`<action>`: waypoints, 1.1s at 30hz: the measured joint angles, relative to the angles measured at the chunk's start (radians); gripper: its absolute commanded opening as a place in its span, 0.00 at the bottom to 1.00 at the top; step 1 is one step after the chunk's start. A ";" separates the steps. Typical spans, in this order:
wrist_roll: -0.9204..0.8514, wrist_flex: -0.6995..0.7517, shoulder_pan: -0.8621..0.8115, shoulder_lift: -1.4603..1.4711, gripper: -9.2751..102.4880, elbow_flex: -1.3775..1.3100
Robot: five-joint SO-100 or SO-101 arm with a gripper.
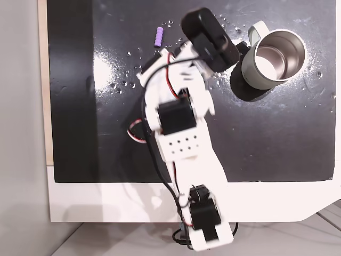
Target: Grasp a pengrip and put it in the cup.
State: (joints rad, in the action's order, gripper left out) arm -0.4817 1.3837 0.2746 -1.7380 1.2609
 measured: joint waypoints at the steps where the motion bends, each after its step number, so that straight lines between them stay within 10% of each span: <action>1: -0.021 0.028 0.005 0.043 0.08 -0.058; 13: -0.293 0.399 0.003 0.644 0.08 -0.920; 33: -0.627 0.193 -0.060 1.023 0.15 -1.192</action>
State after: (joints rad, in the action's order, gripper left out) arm -1.1091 1.5769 0.2148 -0.7148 0.0690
